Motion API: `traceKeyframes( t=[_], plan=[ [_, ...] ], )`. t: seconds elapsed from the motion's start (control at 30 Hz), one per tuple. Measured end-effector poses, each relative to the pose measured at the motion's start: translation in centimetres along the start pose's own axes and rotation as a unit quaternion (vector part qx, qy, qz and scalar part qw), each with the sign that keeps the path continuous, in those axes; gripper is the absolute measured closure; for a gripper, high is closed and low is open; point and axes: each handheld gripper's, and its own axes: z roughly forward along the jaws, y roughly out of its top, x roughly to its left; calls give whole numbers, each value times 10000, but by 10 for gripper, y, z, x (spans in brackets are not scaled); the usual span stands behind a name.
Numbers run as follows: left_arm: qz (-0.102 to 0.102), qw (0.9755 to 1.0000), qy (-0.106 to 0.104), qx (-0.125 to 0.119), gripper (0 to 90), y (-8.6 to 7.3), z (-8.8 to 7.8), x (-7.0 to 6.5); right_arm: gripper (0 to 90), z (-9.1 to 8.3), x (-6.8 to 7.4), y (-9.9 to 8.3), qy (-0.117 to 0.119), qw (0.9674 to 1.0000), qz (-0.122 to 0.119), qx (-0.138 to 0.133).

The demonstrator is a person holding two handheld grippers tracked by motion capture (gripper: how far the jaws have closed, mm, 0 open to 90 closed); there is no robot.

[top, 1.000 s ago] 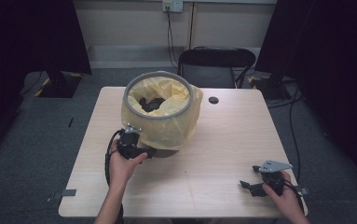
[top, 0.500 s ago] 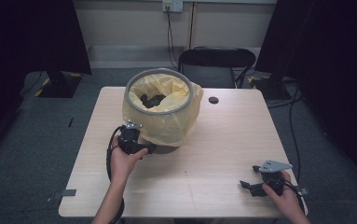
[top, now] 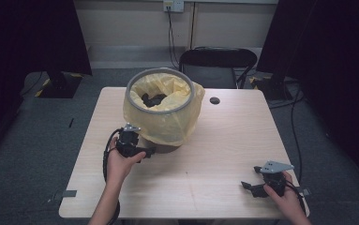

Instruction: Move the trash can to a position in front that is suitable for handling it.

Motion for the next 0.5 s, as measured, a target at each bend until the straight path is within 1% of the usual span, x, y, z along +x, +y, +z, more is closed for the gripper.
traceKeyframes(
  t=[0.1,0.17,0.27,0.5],
  plan=[
    [116,9997,-114,162,148,-2,-3,1,138,0,0,0,-1,10000,0,1],
    [200,9994,-86,281,148,-2,-5,1,138,0,0,0,-2,10000,-6,-4],
    [130,9995,-83,284,148,-3,-8,2,138,0,0,0,-1,10000,1,0],
    [126,9991,-42,414,148,-8,-14,6,138,0,0,0,0,10000,0,-1]
  ],
)
